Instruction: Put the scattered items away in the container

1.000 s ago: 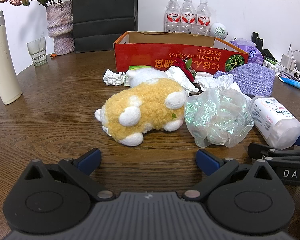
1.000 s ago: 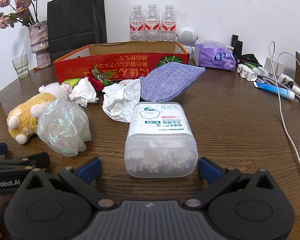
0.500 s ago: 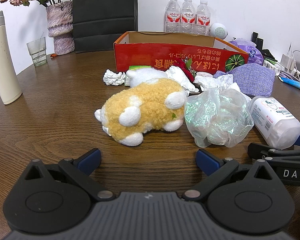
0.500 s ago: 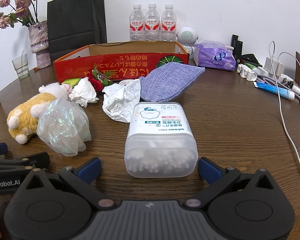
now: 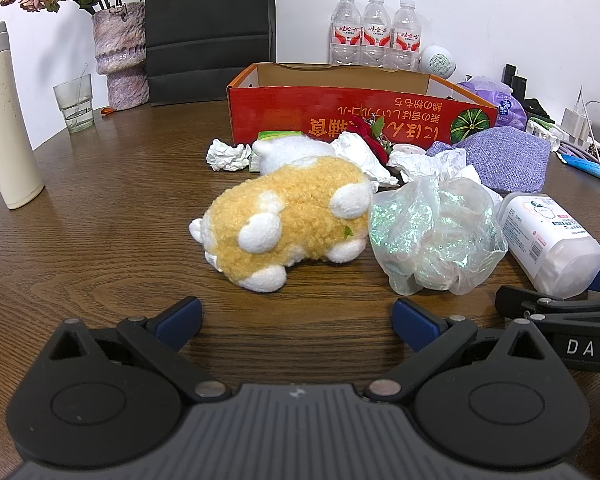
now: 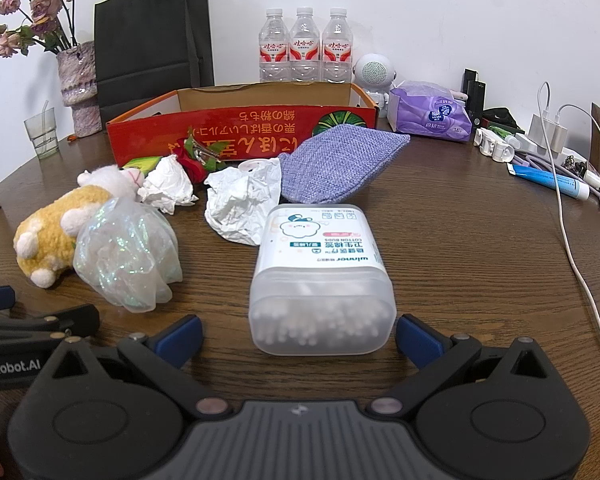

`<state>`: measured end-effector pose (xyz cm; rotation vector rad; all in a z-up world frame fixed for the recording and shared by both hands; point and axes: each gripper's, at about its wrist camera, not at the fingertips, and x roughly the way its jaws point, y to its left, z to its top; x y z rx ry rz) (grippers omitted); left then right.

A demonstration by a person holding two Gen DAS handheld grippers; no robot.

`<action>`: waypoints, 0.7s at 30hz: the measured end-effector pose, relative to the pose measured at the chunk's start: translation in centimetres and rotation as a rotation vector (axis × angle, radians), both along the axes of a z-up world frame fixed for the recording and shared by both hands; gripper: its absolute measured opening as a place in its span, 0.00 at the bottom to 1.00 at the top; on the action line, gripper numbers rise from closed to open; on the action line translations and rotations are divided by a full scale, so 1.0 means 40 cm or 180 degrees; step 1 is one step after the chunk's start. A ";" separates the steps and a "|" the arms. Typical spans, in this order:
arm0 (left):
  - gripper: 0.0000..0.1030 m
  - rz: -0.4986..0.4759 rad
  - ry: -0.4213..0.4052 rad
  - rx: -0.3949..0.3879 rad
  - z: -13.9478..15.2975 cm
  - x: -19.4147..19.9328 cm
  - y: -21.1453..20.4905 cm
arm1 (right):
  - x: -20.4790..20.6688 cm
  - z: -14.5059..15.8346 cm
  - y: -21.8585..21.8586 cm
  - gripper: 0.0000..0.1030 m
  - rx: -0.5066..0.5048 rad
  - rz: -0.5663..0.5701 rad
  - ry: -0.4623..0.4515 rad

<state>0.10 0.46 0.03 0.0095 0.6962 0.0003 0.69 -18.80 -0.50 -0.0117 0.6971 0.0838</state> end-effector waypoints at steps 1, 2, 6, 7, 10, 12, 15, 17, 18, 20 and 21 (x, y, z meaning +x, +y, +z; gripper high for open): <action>1.00 0.0000 0.0000 0.0000 0.000 0.000 0.000 | 0.000 0.000 0.000 1.00 0.0000 0.0000 0.0000; 1.00 0.0000 0.0000 0.0000 0.000 0.000 0.000 | 0.000 0.000 0.000 1.00 -0.0002 0.0000 0.0000; 1.00 -0.0001 0.0000 0.0000 0.000 0.000 0.001 | 0.000 0.000 0.000 1.00 -0.0004 0.0000 0.0000; 1.00 -0.0001 0.0000 0.0000 0.000 0.000 0.001 | -0.001 0.000 -0.001 1.00 -0.0003 0.0000 0.0000; 1.00 -0.0001 0.0000 0.0000 0.000 0.000 0.001 | 0.001 0.002 -0.001 1.00 -0.0002 0.0001 0.0000; 1.00 -0.0001 0.0000 0.0000 0.000 0.000 0.002 | 0.005 0.007 0.001 1.00 0.0004 -0.0021 -0.0001; 1.00 -0.0006 -0.0014 0.0020 0.001 -0.008 0.002 | 0.003 0.009 0.003 1.00 -0.0007 -0.0069 -0.0001; 1.00 -0.0074 -0.0098 0.0074 0.007 -0.036 0.005 | -0.012 0.012 -0.001 1.00 -0.0021 -0.0001 0.0024; 1.00 -0.0128 -0.0209 0.0091 0.014 -0.057 0.009 | -0.023 0.014 -0.004 1.00 -0.0050 0.0040 0.0014; 1.00 -0.0254 -0.0497 0.0129 0.038 -0.096 0.015 | -0.044 0.017 -0.004 1.00 -0.0186 0.0171 -0.0026; 1.00 -0.0281 -0.0617 0.0157 0.047 -0.105 0.022 | -0.054 0.022 -0.005 1.00 -0.0220 0.0254 -0.0033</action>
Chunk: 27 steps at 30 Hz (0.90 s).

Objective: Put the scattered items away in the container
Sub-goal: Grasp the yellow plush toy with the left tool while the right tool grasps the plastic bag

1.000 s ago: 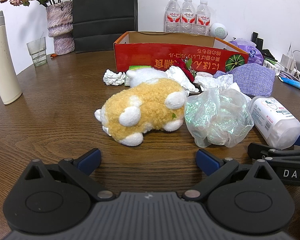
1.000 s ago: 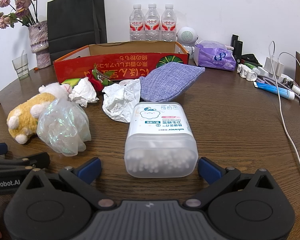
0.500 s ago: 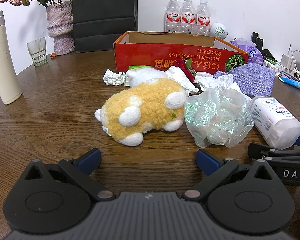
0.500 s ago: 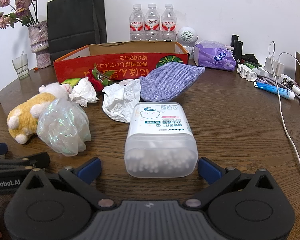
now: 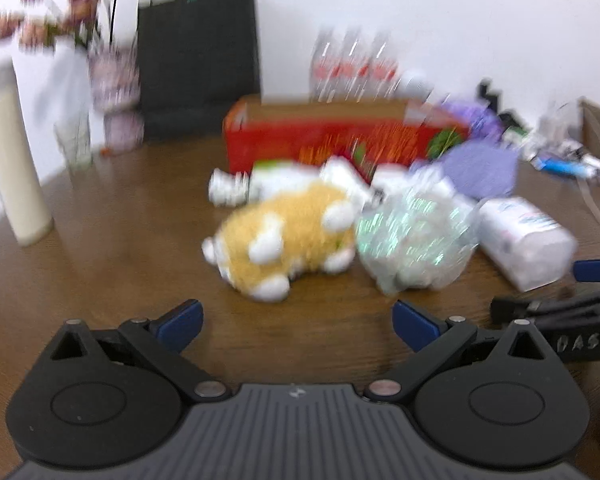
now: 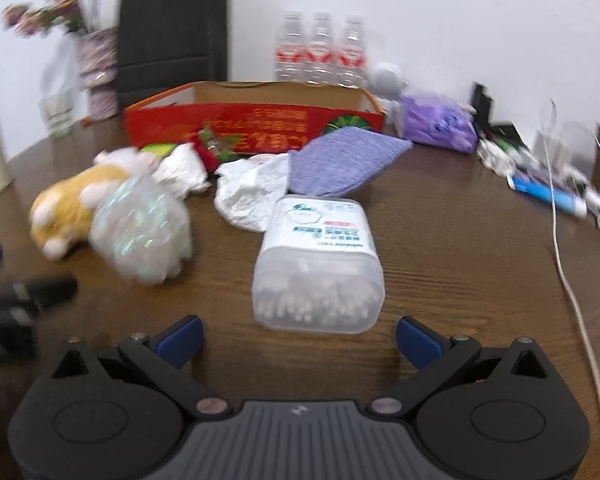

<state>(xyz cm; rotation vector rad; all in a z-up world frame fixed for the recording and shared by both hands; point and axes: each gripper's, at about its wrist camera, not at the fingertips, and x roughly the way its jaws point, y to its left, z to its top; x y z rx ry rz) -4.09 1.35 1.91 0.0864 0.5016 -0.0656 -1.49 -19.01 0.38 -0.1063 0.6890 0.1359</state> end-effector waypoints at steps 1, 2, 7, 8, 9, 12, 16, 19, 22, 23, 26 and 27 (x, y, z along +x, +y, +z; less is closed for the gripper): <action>1.00 0.0000 -0.0119 0.0037 0.009 -0.001 0.008 | -0.008 0.010 -0.003 0.99 0.0010 0.0049 -0.0009; 1.00 0.0023 -0.0188 0.0073 0.019 0.003 0.016 | -0.020 0.025 -0.006 0.99 0.0064 0.0105 -0.0064; 1.00 -0.0207 -0.0044 0.0025 0.031 0.081 0.067 | -0.044 0.107 0.033 0.98 0.0095 0.0561 -0.0543; 1.00 -0.0314 0.0018 0.0064 0.027 0.102 0.074 | -0.032 0.116 0.043 0.98 0.0127 0.0673 -0.0566; 1.00 -0.0409 0.0034 0.0096 0.021 0.115 0.080 | -0.014 0.121 0.053 0.95 0.0164 0.0781 -0.0545; 1.00 -0.0754 0.0037 0.0104 0.020 0.164 0.096 | 0.055 0.113 0.087 0.70 0.0188 0.0990 -0.0383; 1.00 -0.1010 0.0262 -0.0093 0.006 0.215 0.105 | 0.117 0.086 0.109 0.38 0.0425 0.1066 -0.0128; 0.88 -0.1018 0.0476 -0.0092 -0.011 0.219 0.097 | 0.112 0.073 0.109 0.29 0.0541 0.1060 -0.0086; 0.86 -0.0860 0.0471 0.0049 -0.005 0.161 0.084 | 0.097 0.074 0.099 0.24 0.0454 0.0984 -0.0119; 0.86 -0.0842 0.0446 0.0012 -0.002 0.130 0.080 | 0.087 0.078 0.093 0.24 0.0425 0.0939 -0.0145; 0.87 -0.0882 0.0460 -0.0133 0.005 0.063 0.061 | 0.056 0.097 0.065 0.24 0.0451 0.0845 -0.0222; 0.89 -0.0863 0.0459 -0.0154 0.004 0.050 0.053 | 0.044 0.101 0.056 0.24 0.0476 0.0818 -0.0228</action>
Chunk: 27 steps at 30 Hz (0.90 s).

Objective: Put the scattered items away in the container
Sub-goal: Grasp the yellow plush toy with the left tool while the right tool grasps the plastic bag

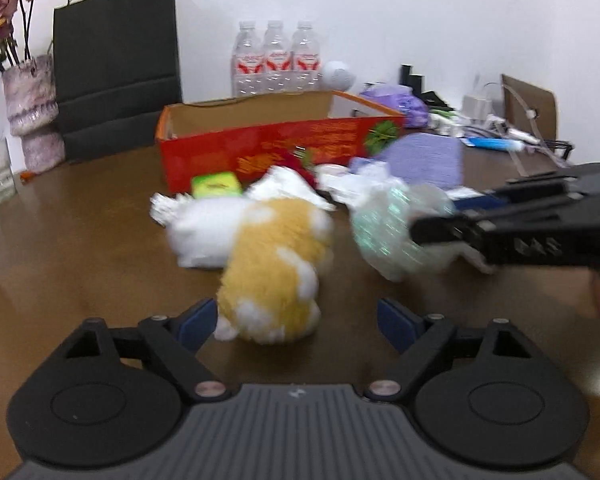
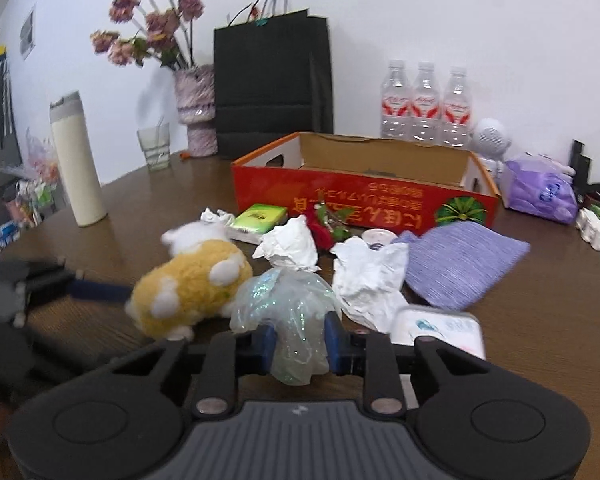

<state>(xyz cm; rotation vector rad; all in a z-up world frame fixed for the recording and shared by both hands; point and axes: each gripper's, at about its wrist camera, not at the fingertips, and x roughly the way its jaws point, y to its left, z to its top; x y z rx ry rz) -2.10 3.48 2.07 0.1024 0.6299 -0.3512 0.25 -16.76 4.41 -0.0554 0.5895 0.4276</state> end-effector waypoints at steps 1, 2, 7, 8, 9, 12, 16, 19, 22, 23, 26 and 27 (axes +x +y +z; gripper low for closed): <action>0.96 0.0041 -0.0023 -0.0018 0.000 -0.006 -0.004 | -0.009 0.004 -0.007 0.24 -0.0004 -0.0024 -0.0007; 0.99 0.0107 -0.0072 -0.0058 -0.002 -0.008 -0.004 | -0.021 0.007 -0.011 0.23 -0.0033 -0.0052 -0.0029; 0.94 0.0381 -0.0010 -0.0197 -0.002 0.036 0.001 | -0.079 0.010 -0.044 0.23 -0.0079 -0.0170 -0.0045; 0.93 0.0411 -0.0012 -0.0226 0.001 0.044 0.002 | -0.093 0.008 -0.049 0.24 -0.0091 -0.0173 -0.0033; 0.86 0.0454 -0.0005 -0.0252 0.002 0.055 0.003 | -0.106 0.004 -0.055 0.24 -0.0098 -0.0181 -0.0016; 0.50 0.0678 0.0168 -0.0261 -0.006 0.091 0.005 | -0.125 -0.012 -0.062 0.28 -0.0149 -0.0210 0.0063; 0.49 0.0770 0.0069 -0.0005 0.004 0.038 -0.023 | -0.151 -0.020 -0.069 0.52 -0.0192 -0.0267 -0.0020; 0.55 0.0761 0.0108 -0.0067 0.001 -0.023 -0.027 | -0.159 -0.017 -0.066 0.53 -0.0203 -0.0216 -0.0043; 0.69 0.0744 0.0120 -0.0105 -0.006 -0.054 -0.032 | -0.147 -0.024 -0.057 0.54 -0.0144 -0.0184 0.0047; 0.69 0.0740 0.0088 -0.0078 -0.005 -0.057 -0.035 | -0.141 -0.027 -0.054 0.55 -0.0103 -0.0180 0.0080; 0.69 0.0747 0.0106 -0.0099 -0.001 -0.048 -0.029 | -0.126 -0.032 -0.056 0.60 0.0059 -0.0272 0.0166; 0.71 0.0733 0.0137 -0.0184 0.000 -0.042 -0.023 | -0.120 -0.031 -0.059 0.60 0.0129 -0.0282 0.0190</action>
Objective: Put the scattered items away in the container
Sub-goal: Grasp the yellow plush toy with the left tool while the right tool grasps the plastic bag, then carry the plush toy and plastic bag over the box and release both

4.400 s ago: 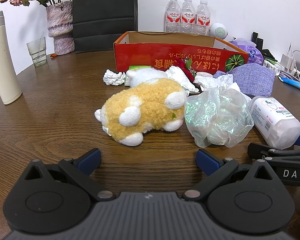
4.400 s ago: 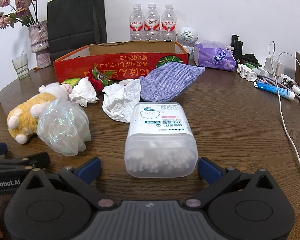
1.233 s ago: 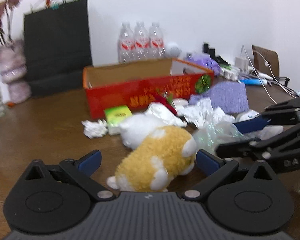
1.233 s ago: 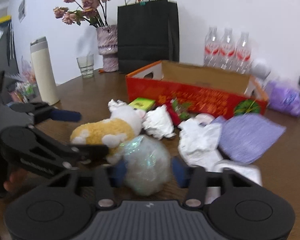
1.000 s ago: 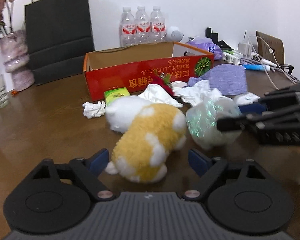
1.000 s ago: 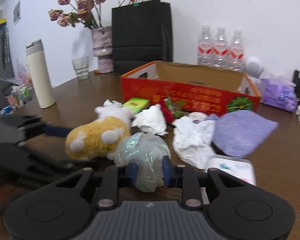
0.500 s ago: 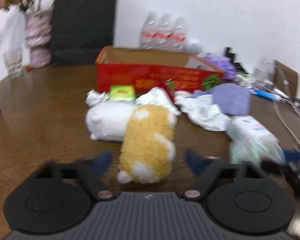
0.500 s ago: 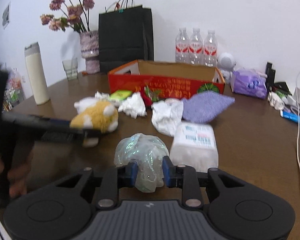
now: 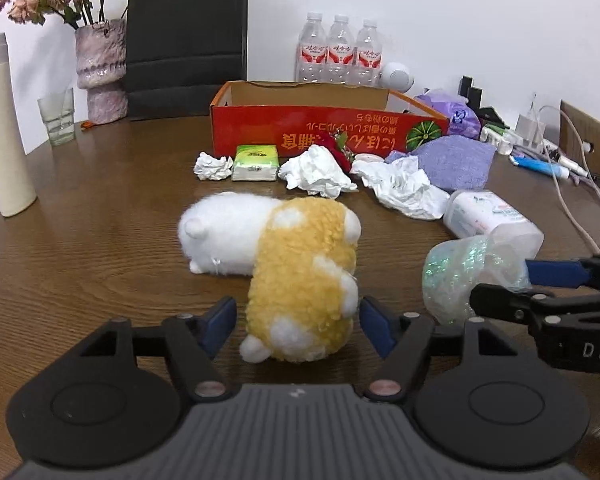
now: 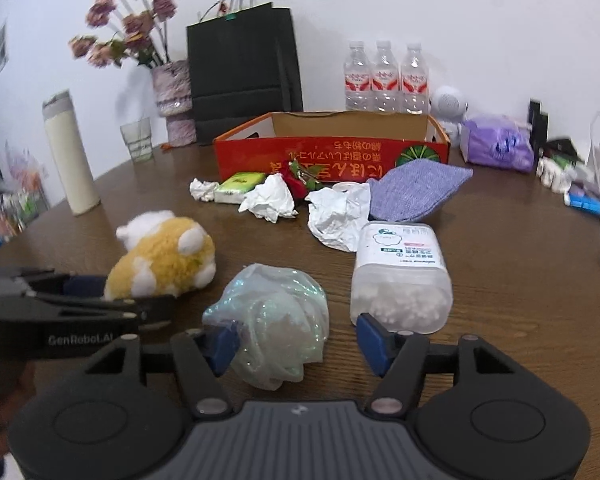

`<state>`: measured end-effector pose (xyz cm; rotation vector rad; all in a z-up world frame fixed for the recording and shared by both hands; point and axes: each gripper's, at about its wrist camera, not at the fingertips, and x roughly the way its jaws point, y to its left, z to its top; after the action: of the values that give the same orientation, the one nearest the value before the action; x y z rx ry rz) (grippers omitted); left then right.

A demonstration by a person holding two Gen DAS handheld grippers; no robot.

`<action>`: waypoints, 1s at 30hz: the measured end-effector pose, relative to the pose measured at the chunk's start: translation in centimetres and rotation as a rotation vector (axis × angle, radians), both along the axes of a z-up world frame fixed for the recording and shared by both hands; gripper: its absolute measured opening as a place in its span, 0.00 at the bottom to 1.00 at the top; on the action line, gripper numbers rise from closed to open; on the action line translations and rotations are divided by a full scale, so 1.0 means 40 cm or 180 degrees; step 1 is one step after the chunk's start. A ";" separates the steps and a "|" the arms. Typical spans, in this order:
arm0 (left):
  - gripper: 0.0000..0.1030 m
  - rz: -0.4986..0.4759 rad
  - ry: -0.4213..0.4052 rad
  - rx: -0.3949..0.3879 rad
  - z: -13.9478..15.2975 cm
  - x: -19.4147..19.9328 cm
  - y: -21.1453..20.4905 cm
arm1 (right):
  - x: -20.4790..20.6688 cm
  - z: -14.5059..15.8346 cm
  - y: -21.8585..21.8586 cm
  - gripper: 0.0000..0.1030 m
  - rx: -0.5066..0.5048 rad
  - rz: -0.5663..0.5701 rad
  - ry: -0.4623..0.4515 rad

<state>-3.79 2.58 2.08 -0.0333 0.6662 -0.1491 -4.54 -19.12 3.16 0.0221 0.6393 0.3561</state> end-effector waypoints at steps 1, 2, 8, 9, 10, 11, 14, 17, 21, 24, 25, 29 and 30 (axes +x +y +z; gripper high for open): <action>0.73 -0.0003 0.0014 -0.0073 -0.002 0.006 0.006 | 0.004 0.000 -0.002 0.60 0.0048 -0.0010 0.0010; 0.73 0.0011 0.0032 -0.0143 -0.005 0.013 0.010 | 0.010 -0.002 -0.001 0.60 0.0081 -0.0011 0.0037; 0.50 0.0246 -0.0063 0.0002 -0.018 0.006 -0.014 | 0.038 -0.023 0.003 0.33 0.0463 0.0013 0.0226; 0.49 0.0247 -0.0095 0.0009 -0.017 -0.003 -0.019 | 0.034 -0.024 0.010 0.31 0.0444 0.0007 0.0198; 0.49 0.0261 -0.0131 0.0008 -0.014 -0.013 -0.023 | 0.028 -0.024 0.019 0.29 0.0391 -0.0010 0.0156; 0.49 0.0296 -0.0170 0.0009 -0.012 -0.023 -0.026 | 0.020 -0.022 0.028 0.28 0.0329 -0.0030 0.0110; 0.48 0.0414 -0.0350 0.0059 0.003 -0.059 -0.031 | -0.014 -0.002 0.041 0.28 0.0235 -0.0131 -0.0077; 0.48 0.0514 -0.0529 0.0071 0.023 -0.104 -0.033 | -0.054 0.022 0.040 0.28 0.0124 -0.0240 -0.0286; 0.48 0.0599 -0.0795 0.0077 0.048 -0.171 -0.044 | -0.111 0.044 0.021 0.28 0.0163 -0.0322 -0.0468; 0.48 0.0572 -0.1005 0.0209 0.052 -0.222 -0.068 | -0.155 0.040 0.007 0.28 0.0254 -0.0380 -0.0568; 0.48 0.0571 -0.1070 0.0249 0.049 -0.239 -0.075 | -0.168 0.036 0.008 0.28 0.0230 -0.0421 -0.0621; 0.48 0.0477 -0.1279 0.0298 0.042 -0.298 -0.106 | -0.228 0.025 0.021 0.28 0.0118 -0.0543 -0.0899; 0.48 0.0462 -0.1333 0.0282 0.039 -0.310 -0.111 | -0.241 0.022 0.021 0.28 0.0113 -0.0563 -0.0958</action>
<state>-16.19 -1.86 3.66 0.0345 0.2504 0.0150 -14.19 -18.26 4.05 0.0575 0.3298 0.1940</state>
